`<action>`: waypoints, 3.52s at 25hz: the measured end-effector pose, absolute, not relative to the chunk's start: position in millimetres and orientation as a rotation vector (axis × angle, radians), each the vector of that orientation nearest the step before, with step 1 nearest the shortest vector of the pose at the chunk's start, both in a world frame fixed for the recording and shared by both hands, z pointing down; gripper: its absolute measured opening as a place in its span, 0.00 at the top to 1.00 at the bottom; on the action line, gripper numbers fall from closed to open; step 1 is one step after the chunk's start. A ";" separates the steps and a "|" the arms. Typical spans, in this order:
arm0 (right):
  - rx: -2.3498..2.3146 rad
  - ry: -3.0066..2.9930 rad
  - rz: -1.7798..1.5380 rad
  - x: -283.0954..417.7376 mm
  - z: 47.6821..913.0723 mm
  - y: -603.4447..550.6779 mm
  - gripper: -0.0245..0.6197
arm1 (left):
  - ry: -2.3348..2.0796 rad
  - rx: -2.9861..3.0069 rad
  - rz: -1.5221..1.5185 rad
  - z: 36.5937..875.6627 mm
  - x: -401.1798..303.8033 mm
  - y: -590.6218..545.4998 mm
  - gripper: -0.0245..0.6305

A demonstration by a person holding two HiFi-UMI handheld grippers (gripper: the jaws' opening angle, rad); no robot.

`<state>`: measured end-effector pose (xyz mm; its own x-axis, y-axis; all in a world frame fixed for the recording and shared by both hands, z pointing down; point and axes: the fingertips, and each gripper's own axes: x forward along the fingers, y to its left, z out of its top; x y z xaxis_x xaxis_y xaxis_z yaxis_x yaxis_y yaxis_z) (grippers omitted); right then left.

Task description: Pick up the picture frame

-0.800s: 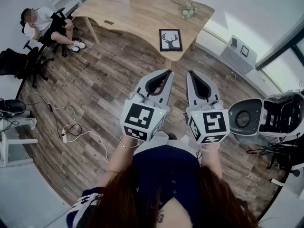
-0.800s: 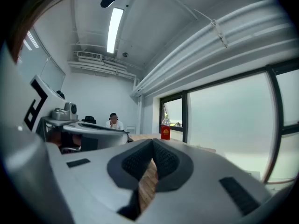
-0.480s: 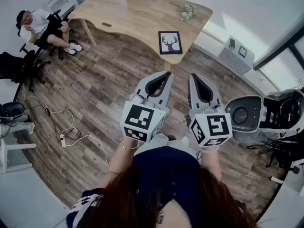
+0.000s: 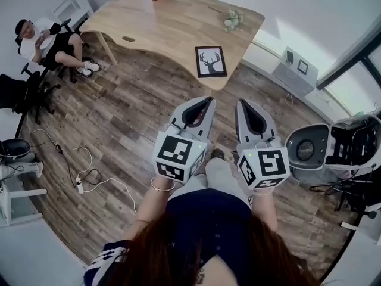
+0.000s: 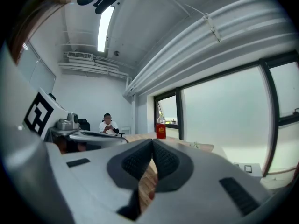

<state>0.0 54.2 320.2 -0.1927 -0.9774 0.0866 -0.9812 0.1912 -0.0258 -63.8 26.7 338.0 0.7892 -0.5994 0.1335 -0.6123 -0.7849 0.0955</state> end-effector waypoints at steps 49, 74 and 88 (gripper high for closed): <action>1.570 -2.266 0.482 89.7 485.2 -228.8 0.88 | -1.117 2.542 0.448 496.0 -4.7 -251.5 0.92; 1.503 -1.967 0.796 101.0 637.4 -286.8 0.78 | -0.963 2.272 0.735 650.8 -19.5 -306.5 0.76; 1.478 -1.858 0.955 107.7 690.4 -293.1 0.76 | -0.928 2.144 0.812 702.0 -22.0 -302.9 0.75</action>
